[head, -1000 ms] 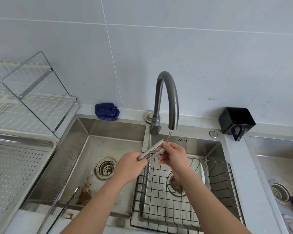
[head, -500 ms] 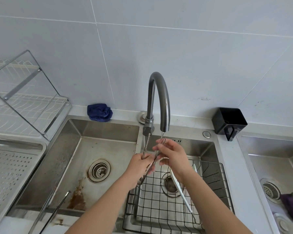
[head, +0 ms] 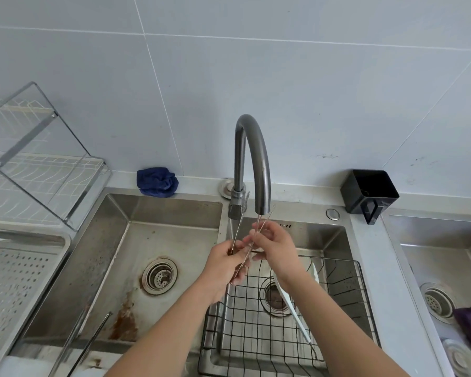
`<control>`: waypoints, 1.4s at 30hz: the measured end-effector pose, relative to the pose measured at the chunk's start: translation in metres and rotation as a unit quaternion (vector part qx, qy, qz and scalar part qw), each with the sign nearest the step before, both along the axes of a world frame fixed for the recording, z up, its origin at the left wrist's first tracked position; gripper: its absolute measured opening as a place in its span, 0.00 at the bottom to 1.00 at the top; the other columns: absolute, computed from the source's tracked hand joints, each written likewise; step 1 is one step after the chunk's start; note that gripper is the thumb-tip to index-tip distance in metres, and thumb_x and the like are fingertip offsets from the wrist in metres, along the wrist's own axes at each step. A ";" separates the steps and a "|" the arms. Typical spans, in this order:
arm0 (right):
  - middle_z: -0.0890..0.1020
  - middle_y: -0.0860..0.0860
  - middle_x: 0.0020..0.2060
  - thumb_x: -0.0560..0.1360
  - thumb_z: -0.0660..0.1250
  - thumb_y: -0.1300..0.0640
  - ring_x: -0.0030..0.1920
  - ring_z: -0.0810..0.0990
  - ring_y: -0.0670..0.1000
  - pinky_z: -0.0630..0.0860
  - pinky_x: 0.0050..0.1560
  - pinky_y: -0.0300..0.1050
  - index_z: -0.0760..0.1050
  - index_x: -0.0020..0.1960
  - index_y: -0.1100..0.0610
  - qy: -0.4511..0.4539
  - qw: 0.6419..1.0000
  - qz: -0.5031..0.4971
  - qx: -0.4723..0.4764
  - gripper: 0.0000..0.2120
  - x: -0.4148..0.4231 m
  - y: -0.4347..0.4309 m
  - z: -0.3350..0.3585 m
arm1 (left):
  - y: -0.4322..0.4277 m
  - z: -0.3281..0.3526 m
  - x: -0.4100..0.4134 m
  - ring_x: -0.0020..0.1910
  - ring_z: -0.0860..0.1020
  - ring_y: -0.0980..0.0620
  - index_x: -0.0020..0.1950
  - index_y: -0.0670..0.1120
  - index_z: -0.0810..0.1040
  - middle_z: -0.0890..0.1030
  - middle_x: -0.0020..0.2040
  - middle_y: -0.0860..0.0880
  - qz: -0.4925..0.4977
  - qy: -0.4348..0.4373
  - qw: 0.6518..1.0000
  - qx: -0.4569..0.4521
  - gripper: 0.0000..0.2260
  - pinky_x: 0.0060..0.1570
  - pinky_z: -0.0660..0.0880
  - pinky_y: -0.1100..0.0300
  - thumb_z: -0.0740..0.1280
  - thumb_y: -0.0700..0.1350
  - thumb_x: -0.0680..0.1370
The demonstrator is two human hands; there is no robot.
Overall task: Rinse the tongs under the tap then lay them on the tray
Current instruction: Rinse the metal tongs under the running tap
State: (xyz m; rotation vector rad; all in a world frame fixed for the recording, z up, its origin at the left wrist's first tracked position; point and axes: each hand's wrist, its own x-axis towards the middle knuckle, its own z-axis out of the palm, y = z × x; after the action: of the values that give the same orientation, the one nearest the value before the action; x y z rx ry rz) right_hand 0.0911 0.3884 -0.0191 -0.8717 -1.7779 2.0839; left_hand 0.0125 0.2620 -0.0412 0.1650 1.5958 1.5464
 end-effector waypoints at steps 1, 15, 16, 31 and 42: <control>0.88 0.55 0.41 0.82 0.67 0.57 0.40 0.85 0.52 0.80 0.38 0.44 0.78 0.52 0.59 -0.008 1.000 0.006 0.001 0.05 0.000 -0.003 -0.001 | 0.000 0.000 -0.001 0.25 0.71 0.51 0.54 0.40 0.78 0.78 0.31 0.45 0.010 -0.022 1.000 0.010 0.04 0.22 0.61 0.63 0.67 0.39 0.82; 0.85 0.59 0.37 0.84 0.63 0.47 0.38 0.84 0.56 0.83 0.40 0.51 0.79 0.45 0.60 -0.002 0.993 0.003 -0.115 0.18 -0.008 -0.019 0.008 | -0.007 -0.007 0.013 0.18 0.65 0.52 0.50 0.44 0.76 0.73 0.25 0.48 0.004 -0.058 0.994 -0.092 0.26 0.19 0.59 0.65 0.58 0.67 0.80; 0.85 0.59 0.37 0.85 0.62 0.48 0.38 0.84 0.57 0.83 0.44 0.53 0.79 0.46 0.61 0.009 0.992 -0.012 -0.126 0.18 -0.009 -0.015 0.009 | -0.007 -0.007 0.015 0.18 0.64 0.52 0.51 0.45 0.75 0.72 0.26 0.49 0.009 -0.062 0.995 -0.079 0.26 0.19 0.58 0.65 0.59 0.68 0.79; 0.82 0.50 0.35 0.79 0.71 0.63 0.36 0.81 0.49 0.81 0.42 0.48 0.75 0.38 0.53 0.044 0.979 -0.023 -0.199 0.13 0.006 -0.016 -0.008 | -0.054 -0.016 0.018 0.21 0.68 0.52 0.45 0.44 0.79 0.69 0.27 0.50 0.014 0.127 0.978 -0.163 0.15 0.23 0.64 0.58 0.62 0.52 0.84; 0.88 0.59 0.48 0.84 0.62 0.66 0.47 0.87 0.54 0.84 0.50 0.45 0.81 0.59 0.64 0.013 0.985 -0.022 -0.170 0.10 0.002 -0.032 -0.022 | -0.091 0.014 0.015 0.28 0.71 0.52 0.41 0.48 0.77 0.73 0.36 0.54 0.052 0.554 0.775 -0.299 0.07 0.26 0.64 0.60 0.72 0.47 0.76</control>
State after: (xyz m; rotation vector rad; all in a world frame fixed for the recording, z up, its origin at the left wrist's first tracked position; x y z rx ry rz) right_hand 0.0927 0.3560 -0.0412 -0.9532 -1.3963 2.3990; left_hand 0.0279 0.1714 -0.0268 0.7394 2.9803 0.8847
